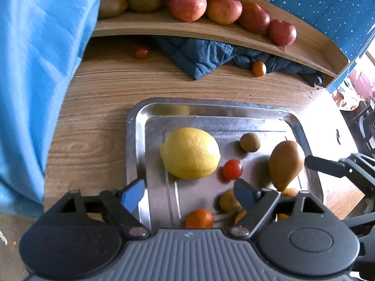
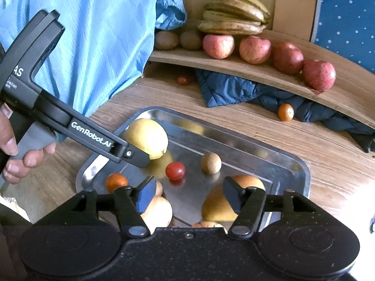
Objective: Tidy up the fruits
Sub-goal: 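Carry lemon and tomato onto the steel tray and open both tools, then withdraw both open tools from the tray toward the tangerine under the shelf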
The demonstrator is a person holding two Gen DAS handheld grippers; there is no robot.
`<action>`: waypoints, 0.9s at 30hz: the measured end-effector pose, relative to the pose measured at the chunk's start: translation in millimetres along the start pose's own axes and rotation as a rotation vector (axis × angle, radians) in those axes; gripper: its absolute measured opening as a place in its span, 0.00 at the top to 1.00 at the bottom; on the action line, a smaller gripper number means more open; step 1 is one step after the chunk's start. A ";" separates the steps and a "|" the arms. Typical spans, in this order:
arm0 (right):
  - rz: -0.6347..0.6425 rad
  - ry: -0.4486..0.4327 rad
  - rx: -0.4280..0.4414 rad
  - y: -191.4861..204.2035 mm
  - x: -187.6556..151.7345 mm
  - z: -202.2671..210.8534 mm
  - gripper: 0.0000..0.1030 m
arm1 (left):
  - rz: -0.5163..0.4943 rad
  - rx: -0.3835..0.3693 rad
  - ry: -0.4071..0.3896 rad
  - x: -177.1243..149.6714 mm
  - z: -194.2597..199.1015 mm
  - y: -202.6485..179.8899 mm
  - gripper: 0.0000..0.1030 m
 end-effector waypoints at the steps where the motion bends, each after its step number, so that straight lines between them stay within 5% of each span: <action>1: 0.000 -0.008 0.001 0.7 -1.3 3.6 0.30 | 0.001 0.009 -0.002 -2.8 3.0 0.3 0.09; 14: -0.016 -0.046 0.023 3.6 -28.7 45.1 0.06 | 0.037 0.119 -0.007 -50.8 40.0 -2.8 0.01; 27: -0.055 -0.055 0.010 -8.9 -59.7 75.4 0.01 | 0.000 0.160 -0.007 -68.7 58.2 -33.3 0.01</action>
Point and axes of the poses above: each gripper's, at about its wrist camera, not at the fingertips, and z roughly against the way its jaws point, y to its left, x to its top, the point moved 9 cm from there along -z, roughly the way its jaws point, and after that the axes turned 11 degrees about x, right-handed, at the moved point
